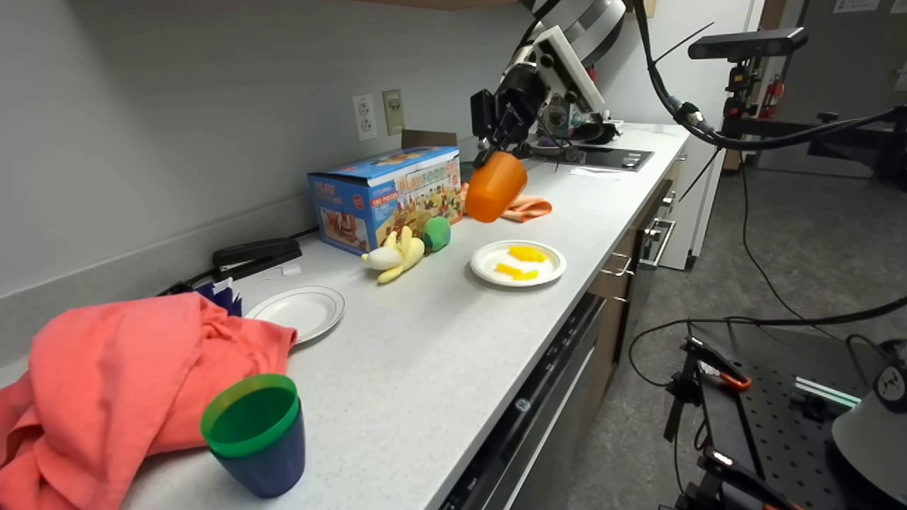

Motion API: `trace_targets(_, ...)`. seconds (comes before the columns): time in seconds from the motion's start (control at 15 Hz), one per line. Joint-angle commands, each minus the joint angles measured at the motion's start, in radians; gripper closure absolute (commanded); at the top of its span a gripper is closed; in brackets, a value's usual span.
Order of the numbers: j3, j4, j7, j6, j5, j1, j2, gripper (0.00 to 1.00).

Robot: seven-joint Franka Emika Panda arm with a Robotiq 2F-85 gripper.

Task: Transfer the chips onto the plate from the orange cup.

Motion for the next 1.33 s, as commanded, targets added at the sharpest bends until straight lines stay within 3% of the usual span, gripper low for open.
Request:
trace_targets(0.0, -0.009, 0.057, 0.001, -0.078, 0.057, -0.026, 0.047, 0.99)
trace_targets(0.47, -0.026, 0.092, 0.075, -0.219, 0.12, -0.07, 0.123, 0.99)
trace_targets(0.8, -0.049, 0.095, 0.124, -0.259, 0.157, -0.103, 0.169, 0.99)
trace_targets(1.27, -0.059, 0.079, 0.125, -0.305, 0.33, -0.158, 0.233, 0.99)
